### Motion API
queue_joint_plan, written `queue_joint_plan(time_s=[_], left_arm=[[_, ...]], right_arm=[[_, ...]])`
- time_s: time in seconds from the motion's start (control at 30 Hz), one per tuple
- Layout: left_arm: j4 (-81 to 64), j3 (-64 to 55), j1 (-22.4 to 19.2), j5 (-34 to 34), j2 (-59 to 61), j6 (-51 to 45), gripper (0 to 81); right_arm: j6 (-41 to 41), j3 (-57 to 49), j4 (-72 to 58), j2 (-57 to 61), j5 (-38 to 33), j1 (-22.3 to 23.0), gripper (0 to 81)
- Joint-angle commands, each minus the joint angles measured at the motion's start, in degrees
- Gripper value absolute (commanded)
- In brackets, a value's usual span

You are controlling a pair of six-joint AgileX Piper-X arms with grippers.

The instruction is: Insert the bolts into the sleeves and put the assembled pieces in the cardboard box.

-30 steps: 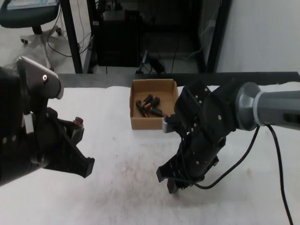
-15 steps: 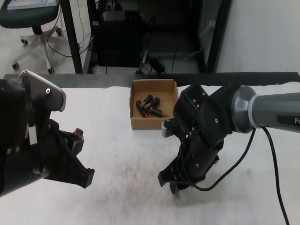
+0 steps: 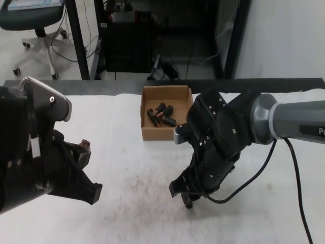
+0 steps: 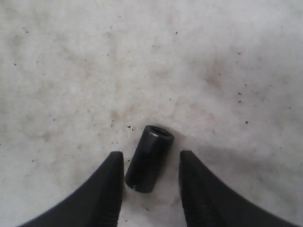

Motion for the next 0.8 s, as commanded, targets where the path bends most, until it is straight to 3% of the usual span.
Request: queue_joint_plan(time_s=[0.0, 0.4, 0.47, 0.53, 0.57, 0.77], left_arm=[[-1.03, -0.18, 0.13, 0.4, -0.47, 0.1, 0.3], [-1.03, -0.18, 0.13, 0.4, -0.47, 0.1, 0.3], [-1.03, -0.18, 0.13, 0.4, -0.47, 0.1, 0.3], [-1.03, -0.18, 0.13, 0.4, -0.47, 0.1, 0.3], [-1.03, -0.18, 0.13, 0.4, -0.47, 0.1, 0.3], [-1.03, -0.35, 0.13, 0.4, -0.47, -0.63, 0.3]], right_arm=[[-0.34, -0.37, -0.37, 1.55, 0.46, -0.05, 36.3], [-0.11, -0.37, -0.32, 5.57, 0.46, -0.05, 35.7], [-0.35, -0.37, 0.42, 5.57, 0.46, -0.05, 25.6], [-0.64, -0.59, 2.1, 5.57, 0.34, -0.05, 5.6], [-1.66, -0.6, 3.02, 5.57, 0.09, -0.05, 0.2], [-3.49, -0.7, 6.08, 2.78, 0.02, -0.05, 0.9]])
